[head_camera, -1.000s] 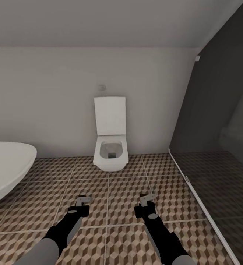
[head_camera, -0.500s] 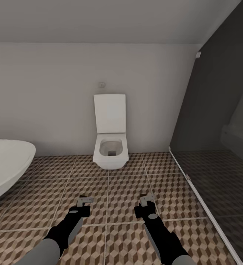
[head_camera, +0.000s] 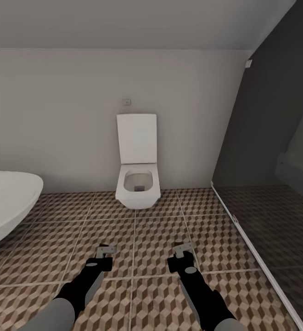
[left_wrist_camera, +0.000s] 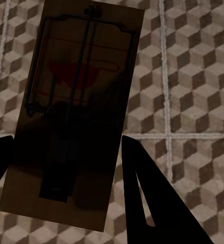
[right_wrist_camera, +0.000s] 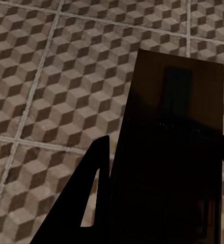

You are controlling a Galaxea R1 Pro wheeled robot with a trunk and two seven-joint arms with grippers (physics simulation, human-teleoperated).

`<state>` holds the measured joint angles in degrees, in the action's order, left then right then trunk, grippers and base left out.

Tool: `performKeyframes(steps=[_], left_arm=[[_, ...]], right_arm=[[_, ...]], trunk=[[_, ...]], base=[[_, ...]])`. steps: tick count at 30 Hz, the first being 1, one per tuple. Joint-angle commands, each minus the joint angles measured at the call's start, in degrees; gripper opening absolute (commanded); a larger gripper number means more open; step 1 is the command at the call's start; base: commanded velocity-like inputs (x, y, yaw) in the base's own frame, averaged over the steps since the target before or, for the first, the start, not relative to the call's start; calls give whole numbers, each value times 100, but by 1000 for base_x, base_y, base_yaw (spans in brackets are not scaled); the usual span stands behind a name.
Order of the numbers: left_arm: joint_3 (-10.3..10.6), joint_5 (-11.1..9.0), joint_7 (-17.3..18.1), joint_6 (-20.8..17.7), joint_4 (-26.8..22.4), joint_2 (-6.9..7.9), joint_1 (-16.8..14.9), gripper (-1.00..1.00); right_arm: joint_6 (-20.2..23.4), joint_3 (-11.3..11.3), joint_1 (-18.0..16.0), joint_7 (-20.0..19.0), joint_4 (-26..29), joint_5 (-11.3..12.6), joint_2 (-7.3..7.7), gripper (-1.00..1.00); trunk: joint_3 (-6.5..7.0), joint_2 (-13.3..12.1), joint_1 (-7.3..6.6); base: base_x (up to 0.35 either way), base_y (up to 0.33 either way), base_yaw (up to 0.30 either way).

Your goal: Take the four mousetraps from the cabinet in the bathroom and place them on the bathroom floor. Make sure all four end up on the same floor surface, and ensure that at least two of them are either under or directly next to the same bathroom sink.

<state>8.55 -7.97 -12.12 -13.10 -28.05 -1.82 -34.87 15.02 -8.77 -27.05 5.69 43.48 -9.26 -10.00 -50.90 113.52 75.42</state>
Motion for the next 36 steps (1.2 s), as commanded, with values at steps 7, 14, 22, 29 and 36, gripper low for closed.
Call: performKeyframes(steps=[7, 14, 22, 29, 36], left_arm=[[50, -38, -63, -34, -8, 6, -2, -100], [50, -34, -63, -34, 25, -19, -2, -100], [50, -36, -63, -34, 27, -21, -2, -100], [50, -36, -63, -34, 27, -21, -2, -100], [50, -38, -63, -34, 27, -21, -2, -100]], right_arm=[[45, -11, -2, 10, 11, -48, 0, -100], [45, -11, -2, 11, 10, -49, 0, -100], [45, -11, -2, 11, 11, -48, 0, -100], [46, -11, -2, 11, 8, -49, 0, -100], [45, -11, -2, 11, 8, -49, 0, -100]], trunk=[[-131, 284, 154], [-257, 565, 307], [-400, 886, 483], [-526, 1167, 637], [-652, 1448, 791]], base=[[0, 0, 0], [0, 0, 0], [0, 0, 0], [0, 0, 0], [0, 0, 0]])
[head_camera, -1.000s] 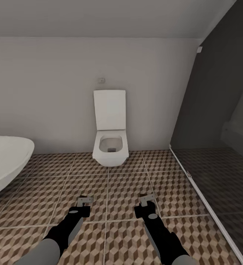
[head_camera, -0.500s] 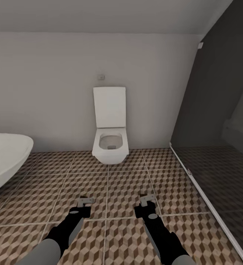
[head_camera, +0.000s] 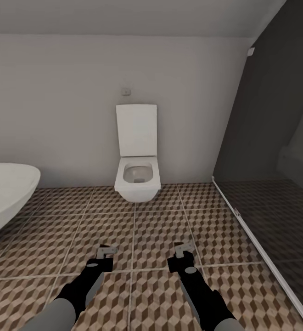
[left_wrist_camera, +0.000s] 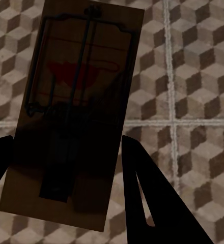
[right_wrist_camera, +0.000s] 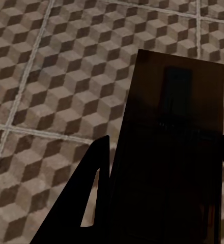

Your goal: Take the four mousetraps from the cabinet in the bathroom and place them on the bathroom floor. Make sure all four end up on the same floor surface, and ensure that at least two of them are either under or directly next to the same bathroom sink.

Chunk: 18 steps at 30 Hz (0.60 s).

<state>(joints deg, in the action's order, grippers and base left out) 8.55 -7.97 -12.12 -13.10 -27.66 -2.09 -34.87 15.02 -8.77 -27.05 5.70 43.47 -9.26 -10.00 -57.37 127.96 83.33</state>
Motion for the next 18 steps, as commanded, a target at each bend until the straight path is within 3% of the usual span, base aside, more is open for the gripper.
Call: performKeyframes(steps=[1, 18], left_arm=[[50, -37, -62, -34, -11, 5, -2, -100], [50, -37, -62, -34, -11, 5, -2, -100]], right_arm=[[45, -11, -2, 10, 9, -49, 0, -100], [46, -11, -2, 10, 5, -44, 0, -100]], trunk=[[-23, 44, 22], [-329, 726, 395]], base=[[0, 0, 0], [0, 0, 0]])
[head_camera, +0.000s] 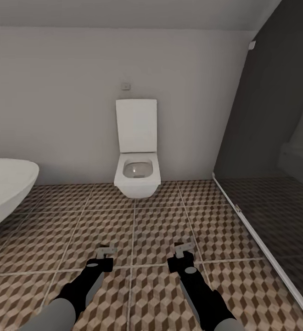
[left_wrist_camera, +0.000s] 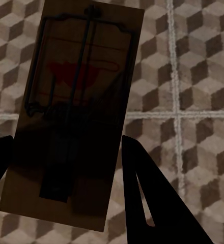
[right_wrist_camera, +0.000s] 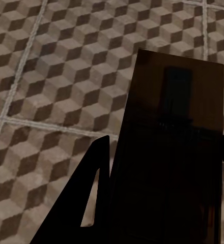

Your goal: Take the four mousetraps from the cabinet in the bathroom and place them on the bathroom floor. Make sure all four end up on the same floor surface, and ensure that at least two of them are either under or directly next to the same bathroom sink.

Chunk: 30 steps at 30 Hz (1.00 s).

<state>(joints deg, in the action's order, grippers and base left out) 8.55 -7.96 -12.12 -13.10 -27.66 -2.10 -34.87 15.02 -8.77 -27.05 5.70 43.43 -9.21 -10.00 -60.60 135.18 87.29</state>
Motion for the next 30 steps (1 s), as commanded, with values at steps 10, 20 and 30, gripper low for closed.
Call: performKeyframes(steps=[10, 20, 30], left_arm=[[50, -39, -62, -34, -11, 6, -2, -100], [50, -39, -62, -34, -11, 7, -2, -100], [50, -37, -62, -34, -11, 6, -2, -100]], right_arm=[[46, -11, -2, 10, 8, -54, 0, -100], [45, -11, -2, 10, 8, -54, 0, -100], [45, -11, -2, 10, 9, -54, 0, -100]], trunk=[[-185, 405, 219], [-365, 806, 439], [-586, 819, 464]], base=[[0, 0, 0], [0, 0, 0], [0, 0, 0]])
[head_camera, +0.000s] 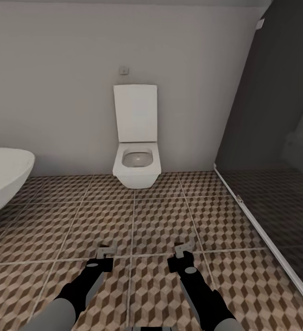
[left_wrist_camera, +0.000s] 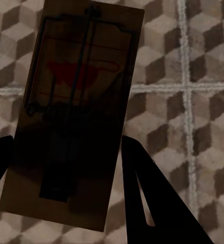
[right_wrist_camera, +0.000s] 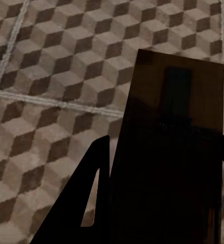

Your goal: Take the four mousetraps from the cabinet in the bathroom and place them on the bathroom floor. Make sure all four end up on the same floor surface, and ensure that at least two of them are either under or directly next to the same bathroom sink.

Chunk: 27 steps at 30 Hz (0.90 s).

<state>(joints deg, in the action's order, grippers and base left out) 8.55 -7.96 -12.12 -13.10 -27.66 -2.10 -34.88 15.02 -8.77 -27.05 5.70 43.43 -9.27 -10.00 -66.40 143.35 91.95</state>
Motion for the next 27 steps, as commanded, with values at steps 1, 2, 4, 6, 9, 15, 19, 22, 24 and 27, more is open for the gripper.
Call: performKeyframes(steps=[1, 2, 4, 6, 9, 15, 19, 22, 24, 27], left_arm=[[50, -38, -62, -35, -12, 5, -2, -100], [50, -37, -62, -35, -12, 6, -2, -100], [50, -38, -62, -35, -12, 7, -2, -100], [50, -38, -62, -35, -12, 5, -2, -100], [50, -38, -62, -35, -12, 4, -2, -100], [50, -39, -62, -35, -12, 7, -2, -100], [50, -36, -62, -35, -12, 4, -2, -100], [50, -38, -62, -35, -12, 6, -2, -100], [50, -38, -62, -35, -12, 3, -2, -100], [50, -38, -62, -35, -12, 1, -2, -100]], right_arm=[[45, -11, -2, 10, 10, -49, 0, -100], [45, -11, -2, 10, 9, -49, 0, -100], [45, -11, -2, 10, 9, -49, 0, -100], [45, -11, -2, 10, 8, -49, 0, -100], [48, -11, -2, 10, 10, -49, 0, -100], [45, -11, -2, 10, 8, -49, 0, -100], [47, -11, -2, 10, 10, -49, 0, -100], [46, -11, -2, 10, 11, -49, 0, -100], [45, -11, -2, 10, 12, -49, 0, -100], [45, -11, -2, 10, 11, -49, 0, -100]], trunk=[[-28, 4, 1], [-50, 5, 4], [-94, 8, 9], [-138, 10, 14], [-205, 14, 22], [-338, 22, 37], [-426, 28, 47], [-493, 32, 55], [-537, 34, 60], [-604, 38, 68]], base=[[0, 0, 0], [0, 0, 0], [0, 0, 0], [0, 0, 0], [0, 0, 0], [0, 0, 0], [0, 0, 0], [0, 0, 0], [0, 0, 0], [0, 0, 0]])
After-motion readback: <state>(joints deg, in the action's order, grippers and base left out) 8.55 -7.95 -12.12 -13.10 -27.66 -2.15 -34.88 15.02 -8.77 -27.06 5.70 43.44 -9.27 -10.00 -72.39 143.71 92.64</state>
